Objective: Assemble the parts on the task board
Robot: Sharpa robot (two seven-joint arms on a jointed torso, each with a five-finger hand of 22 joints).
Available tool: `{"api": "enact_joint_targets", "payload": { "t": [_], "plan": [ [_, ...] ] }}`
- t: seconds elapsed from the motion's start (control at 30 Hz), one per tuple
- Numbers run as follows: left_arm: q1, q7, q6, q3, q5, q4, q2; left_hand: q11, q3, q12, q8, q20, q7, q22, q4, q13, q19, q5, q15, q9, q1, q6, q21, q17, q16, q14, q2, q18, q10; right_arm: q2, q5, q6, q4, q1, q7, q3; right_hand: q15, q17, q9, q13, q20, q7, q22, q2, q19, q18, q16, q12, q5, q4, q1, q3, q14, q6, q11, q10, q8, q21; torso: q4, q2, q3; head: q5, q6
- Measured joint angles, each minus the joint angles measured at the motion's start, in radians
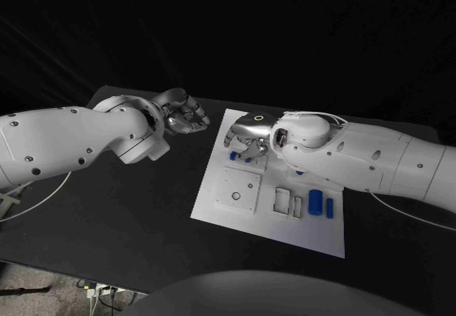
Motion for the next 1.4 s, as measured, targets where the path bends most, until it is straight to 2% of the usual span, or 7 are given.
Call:
{"api": "enact_joint_targets", "payload": {
  "t": [0.23, 0.4, 0.57, 0.9, 1.17, 1.4],
  "plan": [
    [0.000, -0.002, 0.005, 0.000, 0.000, -0.002, 0.004, 0.000, 0.000, 0.000, 0.000, 0.000, 0.000, 0.000, 0.000, 0.000, 0.000, 0.000, 0.000, -0.001, 0.000, 0.000, -0.005, 0.000, 0.000, 0.000, 0.000, 0.000, 0.000, 0.002, -0.003, 0.000, -0.005, -0.009, -0.004, 0.000, 0.000, 0.000, 0.016, 0.000, 0.000, 0.010, 0.000, -0.004, 0.000, 0.000, 0.000, 0.000, 0.000, 0.003, -0.004, -0.003, 0.000, 0.018, 0.000, 0.000, 0.009, 0.000, 0.0000, 0.000, -0.0008, 0.001, 0.000],
    [-0.001, -0.004, 0.010, 0.000, 0.000, -0.004, 0.006, 0.000, 0.005, 0.000, 0.000, 0.000, 0.001, 0.000, 0.000, 0.000, 0.000, 0.000, 0.000, -0.001, 0.000, 0.001, -0.006, 0.000, 0.000, 0.000, 0.000, 0.000, 0.000, 0.005, -0.005, 0.003, -0.008, -0.013, -0.009, 0.000, 0.000, 0.000, 0.035, 0.000, 0.000, 0.011, 0.000, -0.001, 0.000, 0.000, 0.000, 0.000, 0.000, 0.003, -0.013, -0.009, 0.000, 0.035, 0.000, 0.000, 0.025, 0.000, 0.0000, -0.001, -0.0010, 0.003, 0.000],
    [-0.002, -0.004, 0.011, 0.000, 0.000, -0.005, 0.007, 0.000, 0.011, 0.000, 0.000, 0.000, 0.004, 0.000, 0.000, 0.000, 0.000, 0.000, 0.000, -0.002, 0.000, 0.004, -0.006, 0.000, 0.000, 0.000, 0.000, 0.000, 0.000, 0.006, -0.008, 0.006, -0.012, -0.016, -0.016, 0.000, 0.004, 0.000, 0.069, 0.000, 0.000, 0.014, 0.000, 0.007, 0.000, 0.000, 0.000, 0.000, 0.027, -0.001, -0.020, -0.012, 0.004, 0.057, 0.003, -0.002, 0.044, 0.000, -0.0003, -0.001, -0.0014, 0.005, 0.000],
    [-0.003, -0.004, 0.013, 0.000, 0.000, -0.007, 0.012, 0.000, 0.017, 0.000, 0.005, 0.000, 0.004, 0.000, 0.000, 0.000, 0.000, 0.000, 0.000, -0.002, 0.000, 0.004, -0.006, 0.000, 0.000, 0.000, 0.000, 0.000, 0.000, 0.011, -0.010, 0.002, -0.013, -0.019, -0.036, 0.001, 0.011, 0.000, 0.149, 0.000, 0.008, 0.004, 0.000, 0.023, 0.000, 0.000, 0.000, 0.000, 0.039, -0.010, -0.036, -0.021, 0.003, 0.089, 0.007, 0.000, 0.087, 0.000, -0.0005, -0.002, -0.0018, 0.005, 0.000],
    [-0.004, -0.006, 0.018, 0.000, 0.000, -0.009, 0.015, 0.000, 0.019, 0.000, 0.005, 0.000, 0.004, 0.000, 0.003, 0.000, 0.000, 0.000, 0.000, -0.002, 0.000, 0.003, -0.006, 0.000, 0.000, 0.000, 0.000, 0.000, 0.000, 0.013, -0.008, -0.004, -0.014, -0.021, -0.049, 0.002, 0.011, 0.000, 0.210, 0.000, 0.008, 0.003, 0.000, 0.043, 0.000, 0.000, 0.000, 0.000, 0.105, -0.026, -0.035, -0.010, 0.003, 0.100, 0.007, 0.000, 0.111, 0.000, -0.0005, -0.002, -0.0022, 0.007, 0.000],
    [-0.008, -0.011, 0.028, 0.000, 0.000, -0.011, 0.019, 0.000, 0.025, 0.000, 0.009, 0.000, 0.003, 0.000, 0.005, 0.000, 0.000, 0.000, 0.000, -0.002, 0.000, 0.003, -0.006, 0.000, 0.000, 0.000, 0.000, 0.000, 0.000, 0.013, 0.001, -0.014, -0.014, -0.025, -0.056, 0.002, 0.011, 0.000, 0.243, 0.000, 0.007, -0.005, 0.000, 0.061, 0.000, 0.000, 0.000, 0.000, 0.123, -0.023, -0.061, -0.016, 0.004, 0.108, 0.007, 0.000, 0.124, 0.000, -0.0010, -0.002, -0.0024, 0.009, 0.000]
  ]
}}
